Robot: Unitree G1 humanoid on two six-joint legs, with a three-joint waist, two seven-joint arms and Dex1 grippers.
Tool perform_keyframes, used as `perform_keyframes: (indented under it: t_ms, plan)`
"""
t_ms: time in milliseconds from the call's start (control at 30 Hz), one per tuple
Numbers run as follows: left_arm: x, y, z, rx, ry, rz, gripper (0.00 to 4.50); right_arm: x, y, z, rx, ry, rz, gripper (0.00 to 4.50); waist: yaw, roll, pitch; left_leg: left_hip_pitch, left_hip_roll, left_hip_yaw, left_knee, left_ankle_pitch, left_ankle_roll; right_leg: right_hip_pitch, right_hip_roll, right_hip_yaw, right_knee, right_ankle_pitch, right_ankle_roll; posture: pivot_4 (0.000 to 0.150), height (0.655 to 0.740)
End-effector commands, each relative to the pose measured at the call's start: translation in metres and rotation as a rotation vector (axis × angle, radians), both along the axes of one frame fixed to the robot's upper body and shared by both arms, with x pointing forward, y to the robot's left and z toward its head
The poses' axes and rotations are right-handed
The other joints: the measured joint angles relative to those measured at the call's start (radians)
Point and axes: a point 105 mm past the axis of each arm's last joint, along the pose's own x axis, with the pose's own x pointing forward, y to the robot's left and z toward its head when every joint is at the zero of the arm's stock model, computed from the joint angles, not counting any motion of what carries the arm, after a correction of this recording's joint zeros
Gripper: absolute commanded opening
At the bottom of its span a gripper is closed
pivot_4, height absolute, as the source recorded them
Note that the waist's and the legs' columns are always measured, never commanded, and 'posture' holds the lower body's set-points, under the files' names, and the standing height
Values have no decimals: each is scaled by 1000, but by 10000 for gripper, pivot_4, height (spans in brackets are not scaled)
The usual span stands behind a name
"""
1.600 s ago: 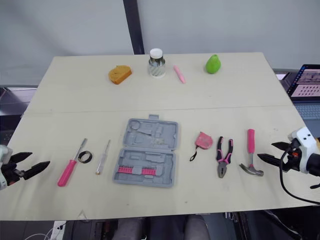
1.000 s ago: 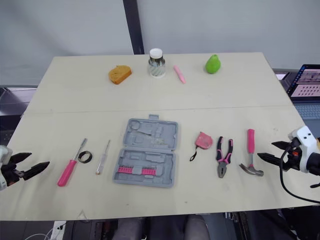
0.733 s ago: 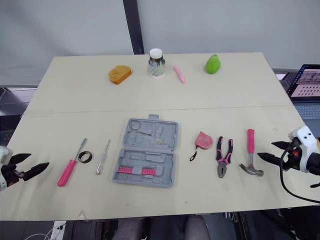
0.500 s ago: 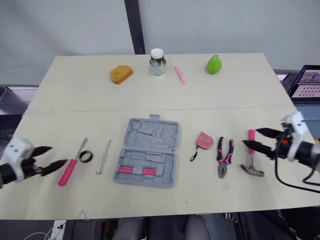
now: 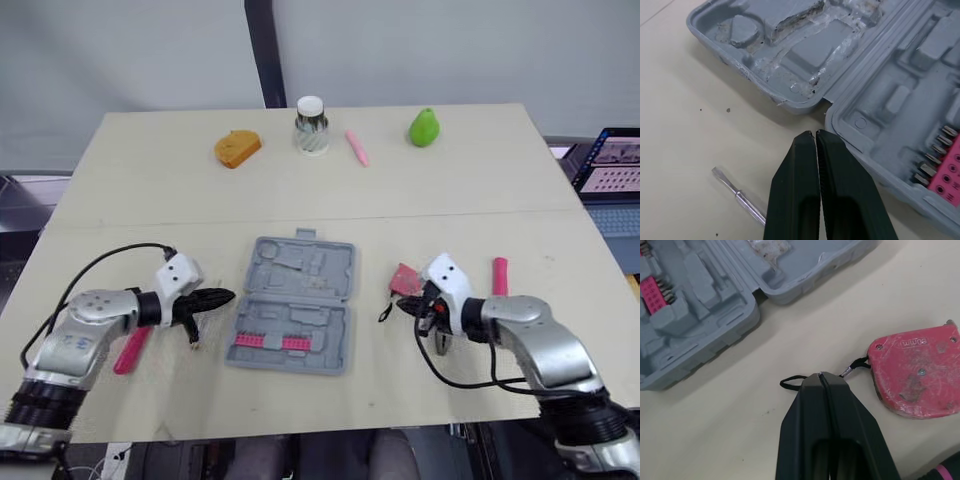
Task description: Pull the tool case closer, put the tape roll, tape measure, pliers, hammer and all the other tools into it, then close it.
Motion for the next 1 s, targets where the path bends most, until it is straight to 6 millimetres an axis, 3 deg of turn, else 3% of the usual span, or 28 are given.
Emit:
perform_keyframes:
  t_ms: [33, 333, 633, 800, 1000]
  plan:
    - [5, -1, -5, 49, -12, -1, 0, 5, 10, -8, -27, -8, 7, 474, 0, 0, 0, 0, 0, 0, 0, 0, 0, 0, 0, 0, 0, 0, 0, 1500, 7400]
    - [21, -12, -16, 41, -23, 0, 0, 15, 45, -14, 5, -5, 55, 474, 2, 0, 0, -1, 0, -1, 2, 0, 0, 0, 0, 0, 2, 0, 0, 1500, 7400]
    - [22, -34, -18, 9, -29, -49, 0, 23, 58, -19, -14, -12, 67, 474, 0, 0, 0, -1, 0, -2, 2, 0, 0, 0, 0, 0, 3, 0, 0, 1500, 7400]
    - [8, -38, -26, 11, 18, -91, 0, 17, 67, -18, 17, -7, 103, 474, -1, 0, 0, 0, 0, -2, 2, 0, 0, 0, 0, 0, 3, 0, 0, 1500, 7400]
    - [-23, -38, -31, 14, 102, -143, 0, -10, 75, -16, 41, 35, 197, 474, -2, 0, 0, 0, 0, -2, 0, 0, 0, 0, 0, 0, 3, 0, 0, 1500, 7400]
